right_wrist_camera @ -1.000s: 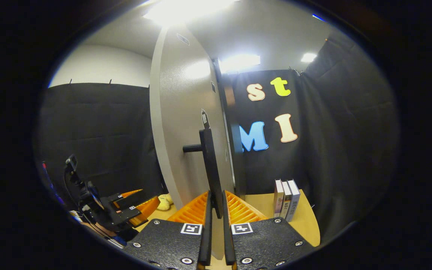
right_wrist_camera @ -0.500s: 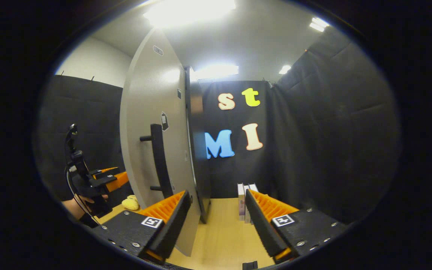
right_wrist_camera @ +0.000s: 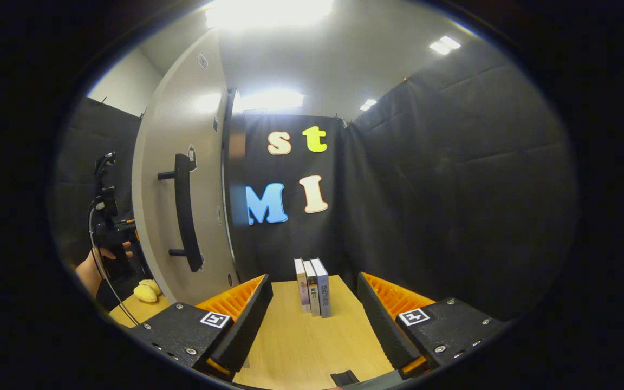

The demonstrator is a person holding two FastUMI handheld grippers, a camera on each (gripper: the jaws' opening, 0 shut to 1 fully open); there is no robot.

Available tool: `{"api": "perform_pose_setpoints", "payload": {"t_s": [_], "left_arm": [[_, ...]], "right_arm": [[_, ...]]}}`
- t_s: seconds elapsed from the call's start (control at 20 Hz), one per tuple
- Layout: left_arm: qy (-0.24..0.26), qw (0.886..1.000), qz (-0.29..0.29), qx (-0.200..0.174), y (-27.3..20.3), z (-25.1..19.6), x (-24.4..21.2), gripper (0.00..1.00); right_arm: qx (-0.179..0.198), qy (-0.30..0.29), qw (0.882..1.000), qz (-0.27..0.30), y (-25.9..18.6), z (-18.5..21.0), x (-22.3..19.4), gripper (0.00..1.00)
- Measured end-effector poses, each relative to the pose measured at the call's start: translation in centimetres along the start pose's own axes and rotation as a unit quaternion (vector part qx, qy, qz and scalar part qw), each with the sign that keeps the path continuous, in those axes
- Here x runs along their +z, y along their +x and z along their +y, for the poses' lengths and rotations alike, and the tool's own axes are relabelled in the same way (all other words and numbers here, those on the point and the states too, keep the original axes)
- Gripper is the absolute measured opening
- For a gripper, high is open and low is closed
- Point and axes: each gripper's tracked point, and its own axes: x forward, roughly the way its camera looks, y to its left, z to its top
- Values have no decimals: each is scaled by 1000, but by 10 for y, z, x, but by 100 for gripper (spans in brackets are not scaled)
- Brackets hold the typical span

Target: Open the cabinet door with the right hand, grasp the bottle in the cabinet with the left hand and place it on the coaster, then close the cabinet door with the right hand.

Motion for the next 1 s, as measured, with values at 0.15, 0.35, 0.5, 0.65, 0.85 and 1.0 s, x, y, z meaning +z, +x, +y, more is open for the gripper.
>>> {"api": "perform_pose_setpoints", "payload": {"t_s": [0.15, 0.35, 0.5, 0.65, 0.85, 1.0], "left_arm": [[-13, 1000, 5, -6, 30, 10, -10, 89], [-8, 1000, 14, -4, 67, 22, -23, 89], [-12, 1000, 23, 0, 90, 29, -39, 85], [-3, 999, 37, 8, 109, 37, -54, 85], [-12, 999, 49, 2, 125, 38, -65, 85], [0, 999, 46, 6, 133, 40, -61, 88]], "right_arm": [[-25, 1, 1000, 4, 3, -2, -4, 97], [-54, 1, 999, 10, 2, -3, -11, 97], [-72, 2, 997, 16, 3, -5, -16, 97], [-89, 6, 996, 24, 5, -7, -22, 97], [-108, 10, 994, 33, 6, -13, -28, 97], [-109, 9, 993, 35, 5, -17, -30, 97]]}}
